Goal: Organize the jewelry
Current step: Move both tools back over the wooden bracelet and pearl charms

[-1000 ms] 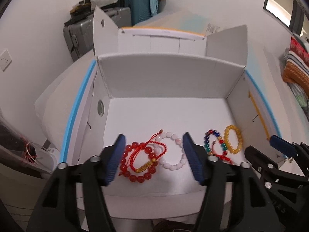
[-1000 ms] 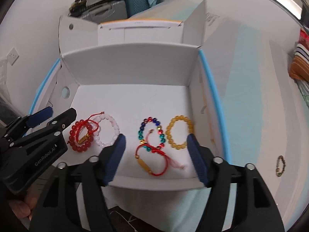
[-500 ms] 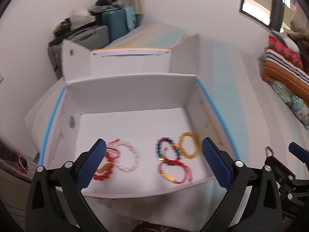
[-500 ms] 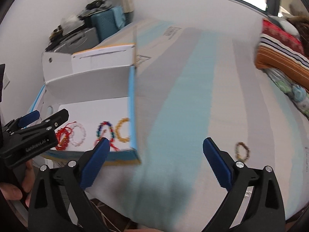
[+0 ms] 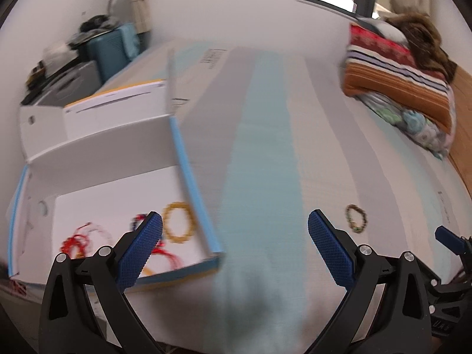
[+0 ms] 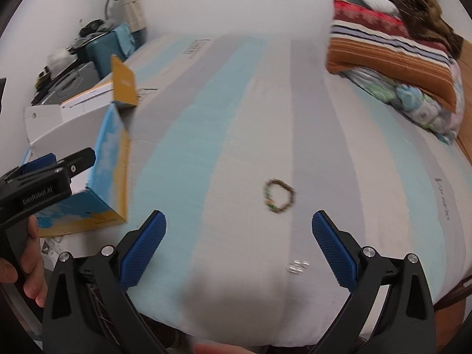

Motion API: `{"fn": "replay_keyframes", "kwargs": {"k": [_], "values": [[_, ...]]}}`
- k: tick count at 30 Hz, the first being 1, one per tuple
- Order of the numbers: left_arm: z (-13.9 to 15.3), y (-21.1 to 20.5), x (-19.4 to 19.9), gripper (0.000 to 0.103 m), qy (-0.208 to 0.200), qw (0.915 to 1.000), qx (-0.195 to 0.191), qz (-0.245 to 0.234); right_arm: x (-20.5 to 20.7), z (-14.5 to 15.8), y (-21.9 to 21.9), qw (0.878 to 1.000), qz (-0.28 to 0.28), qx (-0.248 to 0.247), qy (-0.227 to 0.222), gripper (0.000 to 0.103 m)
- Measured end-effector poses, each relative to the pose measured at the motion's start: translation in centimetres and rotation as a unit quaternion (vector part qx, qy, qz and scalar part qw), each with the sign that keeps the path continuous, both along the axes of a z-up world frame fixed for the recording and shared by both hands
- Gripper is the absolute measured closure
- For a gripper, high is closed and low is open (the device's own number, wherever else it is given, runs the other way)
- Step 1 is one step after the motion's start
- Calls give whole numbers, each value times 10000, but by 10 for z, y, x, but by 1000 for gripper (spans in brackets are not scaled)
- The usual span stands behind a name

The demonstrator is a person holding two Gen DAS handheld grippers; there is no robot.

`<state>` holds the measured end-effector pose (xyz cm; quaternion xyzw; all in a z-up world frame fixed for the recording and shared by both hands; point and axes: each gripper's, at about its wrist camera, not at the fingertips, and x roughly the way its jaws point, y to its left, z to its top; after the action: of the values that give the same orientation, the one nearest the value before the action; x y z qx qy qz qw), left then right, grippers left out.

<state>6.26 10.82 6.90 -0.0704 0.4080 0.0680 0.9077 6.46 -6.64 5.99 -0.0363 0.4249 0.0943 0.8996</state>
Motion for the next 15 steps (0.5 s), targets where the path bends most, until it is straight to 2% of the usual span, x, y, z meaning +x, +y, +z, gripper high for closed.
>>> {"fn": "replay_keyframes", "kwargs": {"k": [7,15], "values": [[-23,-56,31,6,144,9987,-49,-486,4,-28,-54,9993,-343,4,135,8],[-73,-115,80,6,514,9939,60,-972,24,-79,-88,9969,-571,66,531,8]]}}
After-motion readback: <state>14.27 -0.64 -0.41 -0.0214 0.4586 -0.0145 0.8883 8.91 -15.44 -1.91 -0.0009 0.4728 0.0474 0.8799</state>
